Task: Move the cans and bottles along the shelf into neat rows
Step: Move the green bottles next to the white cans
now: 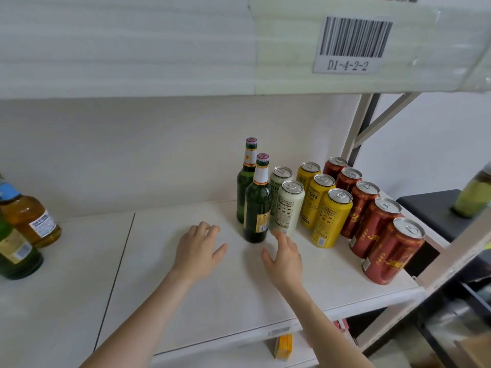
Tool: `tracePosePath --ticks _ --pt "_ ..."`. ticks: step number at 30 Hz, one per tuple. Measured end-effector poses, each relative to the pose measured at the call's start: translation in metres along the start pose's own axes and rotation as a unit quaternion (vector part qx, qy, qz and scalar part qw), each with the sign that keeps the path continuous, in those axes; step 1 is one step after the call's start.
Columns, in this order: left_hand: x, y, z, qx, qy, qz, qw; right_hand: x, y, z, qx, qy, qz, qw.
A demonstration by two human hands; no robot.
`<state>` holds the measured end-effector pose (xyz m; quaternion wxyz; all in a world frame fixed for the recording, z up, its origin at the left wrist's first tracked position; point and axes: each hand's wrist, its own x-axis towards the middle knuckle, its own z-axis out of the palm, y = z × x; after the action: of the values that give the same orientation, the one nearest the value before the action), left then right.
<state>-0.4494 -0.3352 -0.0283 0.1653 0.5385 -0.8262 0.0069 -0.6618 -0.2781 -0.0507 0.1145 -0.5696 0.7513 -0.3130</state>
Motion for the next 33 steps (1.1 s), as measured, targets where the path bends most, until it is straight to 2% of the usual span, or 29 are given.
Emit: tracePosePath --ticks 3,8,20,27,33 --pt "-0.025 -0.004 -0.003 0.076 0.009 0.022 0.997 -0.021 -0.011 0.001 -0.092 0.002 -0.026 0.995" --pt "-0.062 -0.018 -0.003 0.098 0.003 0.015 0.995 -0.053 -0.025 0.006 -0.177 -0.003 -0.037 0.983" --pt "-0.139 -0.042 -0.021 0.12 -0.008 0.021 0.992 -0.128 -0.039 0.016 -0.234 -0.031 -0.044 0.971" --pt "-0.199 -0.049 -0.037 0.103 0.017 0.025 0.994 -0.179 -0.059 0.016 -0.253 -0.032 -0.053 0.966" --pt "-0.257 -0.066 -0.055 0.099 -0.011 0.019 0.995 -0.234 -0.09 0.015 -0.245 -0.029 -0.069 0.967"
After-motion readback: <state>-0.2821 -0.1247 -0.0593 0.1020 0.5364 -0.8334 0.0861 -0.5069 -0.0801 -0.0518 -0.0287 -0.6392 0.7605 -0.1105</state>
